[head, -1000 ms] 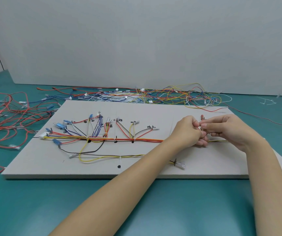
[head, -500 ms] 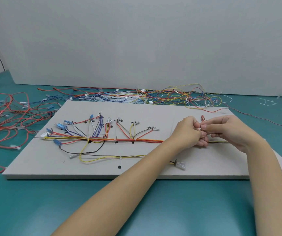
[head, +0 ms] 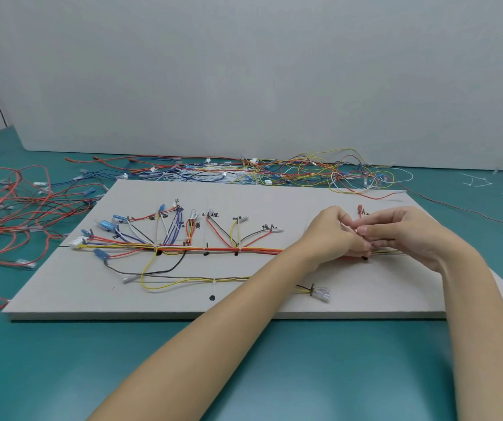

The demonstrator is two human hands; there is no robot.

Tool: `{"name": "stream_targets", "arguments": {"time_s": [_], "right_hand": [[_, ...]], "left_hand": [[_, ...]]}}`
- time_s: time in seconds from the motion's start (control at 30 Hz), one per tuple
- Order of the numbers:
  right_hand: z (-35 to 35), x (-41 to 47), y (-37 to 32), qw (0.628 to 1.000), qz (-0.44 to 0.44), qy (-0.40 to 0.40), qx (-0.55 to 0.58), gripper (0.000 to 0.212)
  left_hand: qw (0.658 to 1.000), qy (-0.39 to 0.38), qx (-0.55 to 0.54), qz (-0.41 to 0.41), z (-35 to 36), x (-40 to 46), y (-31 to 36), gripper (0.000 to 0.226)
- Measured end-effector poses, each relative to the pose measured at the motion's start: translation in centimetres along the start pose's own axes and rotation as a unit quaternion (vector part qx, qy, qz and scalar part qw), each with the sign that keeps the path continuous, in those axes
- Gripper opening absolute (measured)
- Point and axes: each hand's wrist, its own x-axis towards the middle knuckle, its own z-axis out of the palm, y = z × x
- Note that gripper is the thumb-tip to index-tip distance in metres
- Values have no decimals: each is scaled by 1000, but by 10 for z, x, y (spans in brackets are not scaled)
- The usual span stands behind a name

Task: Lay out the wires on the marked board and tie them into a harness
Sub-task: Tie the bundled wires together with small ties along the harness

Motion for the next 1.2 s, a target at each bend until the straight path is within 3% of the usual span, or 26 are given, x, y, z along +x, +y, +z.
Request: {"name": "stream_targets", "arguments": {"time_s": [0.13, 0.37, 0.5, 0.7, 0.87, 1.2], "right_hand": [[0, 1, 1, 1000, 2, 7, -4, 18], [0, 2, 1, 999, 26, 25, -13, 23], [1, 0, 0, 999, 36, 17, -37, 9], [2, -1, -2, 997, 40, 22, -57, 10], [3, -2, -4, 998, 32, 23, -55, 13], [7, -2, -8, 998, 2, 45, -48, 20]], "left_hand": [[999, -2, -42, -14, 0, -3, 3, 39], [999, 29, 8, 9, 5, -4, 2, 34], [999, 40, 13, 16, 5, -5, 0, 31], [999, 38, 11, 7, 6, -6, 2, 25], [999, 38, -17, -24, 3, -5, 4, 6], [997, 53, -28, -43, 0, -5, 0, 19]]}}
